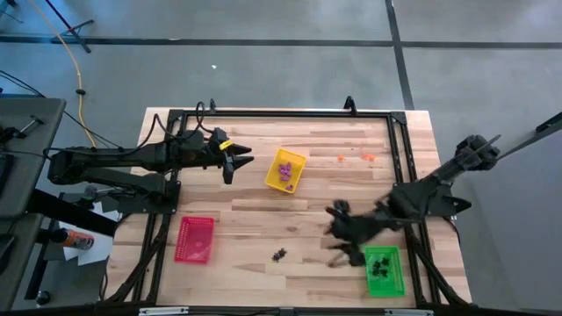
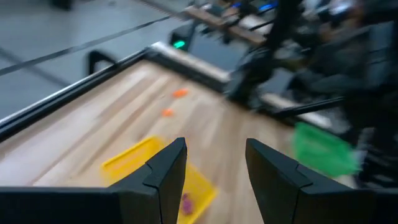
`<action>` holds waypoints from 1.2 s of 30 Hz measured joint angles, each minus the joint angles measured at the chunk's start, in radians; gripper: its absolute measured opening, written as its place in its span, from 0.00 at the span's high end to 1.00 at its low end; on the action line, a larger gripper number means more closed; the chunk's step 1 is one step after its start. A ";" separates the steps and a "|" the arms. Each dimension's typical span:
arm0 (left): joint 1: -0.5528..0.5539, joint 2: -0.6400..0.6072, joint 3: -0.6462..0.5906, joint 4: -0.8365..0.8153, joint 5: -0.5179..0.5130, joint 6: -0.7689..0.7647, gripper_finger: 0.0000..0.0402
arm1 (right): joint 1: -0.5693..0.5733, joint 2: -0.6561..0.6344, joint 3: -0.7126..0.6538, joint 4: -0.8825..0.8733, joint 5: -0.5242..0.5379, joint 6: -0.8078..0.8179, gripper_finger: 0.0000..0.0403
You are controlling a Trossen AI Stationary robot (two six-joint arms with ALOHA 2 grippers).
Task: Sort Halloween decoration
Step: Put the right black spider toy into the green bin
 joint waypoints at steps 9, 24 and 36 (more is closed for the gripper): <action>-0.131 0.000 0.020 0.087 0.097 0.074 0.61 | -0.151 0.223 0.166 -0.015 -0.014 -0.299 0.54; -0.298 -0.014 0.068 -0.006 0.012 0.125 0.61 | -0.162 0.561 0.356 -0.031 -0.282 -0.443 0.54; -0.294 -0.014 0.068 0.100 -0.127 0.054 0.61 | -0.173 0.756 0.358 0.133 -0.270 -0.612 0.54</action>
